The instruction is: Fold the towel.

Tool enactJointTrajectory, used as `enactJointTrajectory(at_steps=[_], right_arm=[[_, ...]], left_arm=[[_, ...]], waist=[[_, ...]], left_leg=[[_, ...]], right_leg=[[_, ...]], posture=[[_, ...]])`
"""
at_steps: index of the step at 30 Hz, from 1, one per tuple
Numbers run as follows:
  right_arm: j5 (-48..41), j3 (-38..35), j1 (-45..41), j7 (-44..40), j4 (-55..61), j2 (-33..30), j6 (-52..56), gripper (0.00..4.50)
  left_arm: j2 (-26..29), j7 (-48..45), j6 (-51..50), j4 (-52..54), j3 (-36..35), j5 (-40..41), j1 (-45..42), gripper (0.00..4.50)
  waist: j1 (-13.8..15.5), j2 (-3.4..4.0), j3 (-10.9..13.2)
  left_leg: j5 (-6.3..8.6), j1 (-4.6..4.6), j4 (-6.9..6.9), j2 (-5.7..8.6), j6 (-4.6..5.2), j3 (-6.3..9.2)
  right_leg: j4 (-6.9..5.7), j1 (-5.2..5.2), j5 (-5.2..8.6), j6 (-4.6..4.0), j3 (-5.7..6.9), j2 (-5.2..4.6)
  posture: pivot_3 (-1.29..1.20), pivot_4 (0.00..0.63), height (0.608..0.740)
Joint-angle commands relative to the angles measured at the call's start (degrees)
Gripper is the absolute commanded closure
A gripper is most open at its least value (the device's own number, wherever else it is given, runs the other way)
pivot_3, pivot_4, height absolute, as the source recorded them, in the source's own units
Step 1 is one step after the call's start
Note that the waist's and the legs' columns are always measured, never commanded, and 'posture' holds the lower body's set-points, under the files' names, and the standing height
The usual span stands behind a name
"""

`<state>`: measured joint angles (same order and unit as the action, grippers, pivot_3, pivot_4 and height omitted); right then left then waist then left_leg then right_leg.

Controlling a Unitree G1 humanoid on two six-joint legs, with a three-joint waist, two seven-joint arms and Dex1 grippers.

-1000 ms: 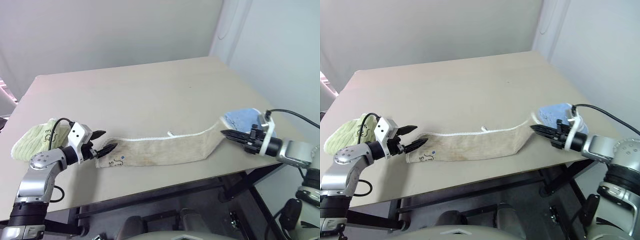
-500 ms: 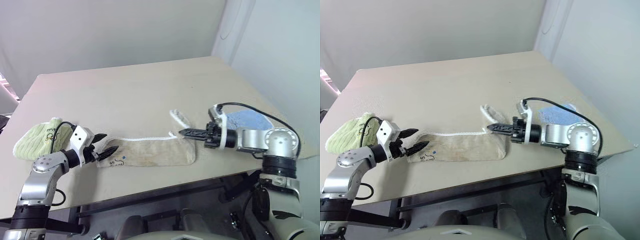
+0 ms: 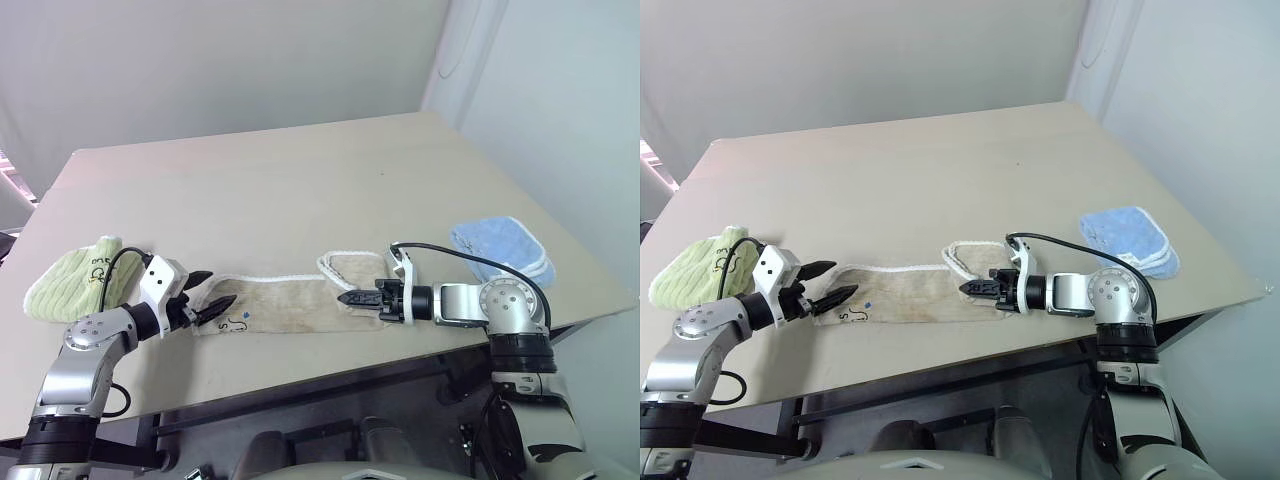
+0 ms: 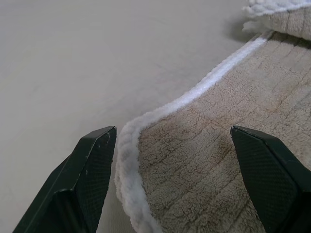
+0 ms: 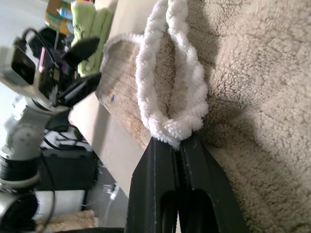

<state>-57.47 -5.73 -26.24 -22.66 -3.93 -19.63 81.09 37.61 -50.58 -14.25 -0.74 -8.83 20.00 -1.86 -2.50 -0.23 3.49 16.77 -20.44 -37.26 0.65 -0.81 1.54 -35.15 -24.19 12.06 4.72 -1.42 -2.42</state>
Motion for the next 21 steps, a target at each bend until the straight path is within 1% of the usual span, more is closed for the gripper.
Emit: enactJointTrajectory(at_steps=[1, 5, 11, 17, 20, 21], right_arm=[[0.1, 1.1, 0.4, -3.3, 4.4, -0.5, -0.9, 4.48], [1.7, 3.7, 2.5, -5.2, 8.2, -1.0, -2.0, 4.48], [3.3, 3.9, 3.5, -3.5, 8.0, 1.6, -2.0, 4.48], [3.3, 4.7, 3.9, -4.2, 9.8, 2.8, -1.0, 4.48], [4.3, 6.0, 4.5, -4.7, 10.6, 2.1, -1.4, 3.82], [4.8, 6.6, 4.4, -5.0, 10.5, 1.7, -1.5, 3.48]], left_arm=[[1.1, 0.0, 0.6, 1.6, -1.8, 0.4, -0.5, 0.54], [0.9, 0.0, 0.5, 1.8, -1.5, 0.3, -0.5, 0.54], [0.6, 0.0, 0.6, 1.2, -1.1, 0.0, -0.8, 0.54], [0.7, 0.1, 0.6, 1.1, -1.2, 0.0, -1.1, 0.54], [0.8, 0.1, 0.5, 0.9, -1.4, 0.1, -1.3, 0.54], [0.9, 0.1, 0.5, 0.9, -1.5, 0.0, -1.3, 0.54]], waist=[[0.0, 0.0, 0.0], [0.0, -0.01, 0.0], [0.0, -0.01, 0.0], [0.0, -0.01, 0.0], [0.0, -0.03, 0.0], [0.0, -0.03, 0.0]], left_leg=[[0.0, 0.0, 0.0, 0.0, 0.0, 0.0], [0.0, 0.02, 0.0, 0.0, 0.0, 0.01], [0.0, 0.02, -0.02, 0.0, 0.0, 0.0], [0.0, 0.02, -0.01, 0.0, 0.0, 0.01], [0.0, 0.02, -0.01, 0.0, 0.0, 0.02], [0.0, 0.02, -0.01, 0.0, 0.0, 0.02]], right_leg=[[0.0, 0.0, 0.0, 0.0, 0.0, 0.0], [-0.01, 0.0, 0.0, -0.01, 0.0, 0.01], [-0.01, 0.0, 0.01, -0.01, 0.0, 0.01], [-0.02, 0.0, 0.0, -0.01, 0.0, 0.01], [-0.02, 0.0, 0.0, -0.01, 0.0, 0.0], [-0.02, 0.0, 0.0, -0.01, 0.0, 0.0]], posture=[[0.0, 0.0, 0.74], [0.0, 0.0, 0.74], [0.0, 0.0, 0.74], [0.0, 0.0, 0.74], [0.0, 0.0, 0.74], [0.0, 0.0, 0.74]])
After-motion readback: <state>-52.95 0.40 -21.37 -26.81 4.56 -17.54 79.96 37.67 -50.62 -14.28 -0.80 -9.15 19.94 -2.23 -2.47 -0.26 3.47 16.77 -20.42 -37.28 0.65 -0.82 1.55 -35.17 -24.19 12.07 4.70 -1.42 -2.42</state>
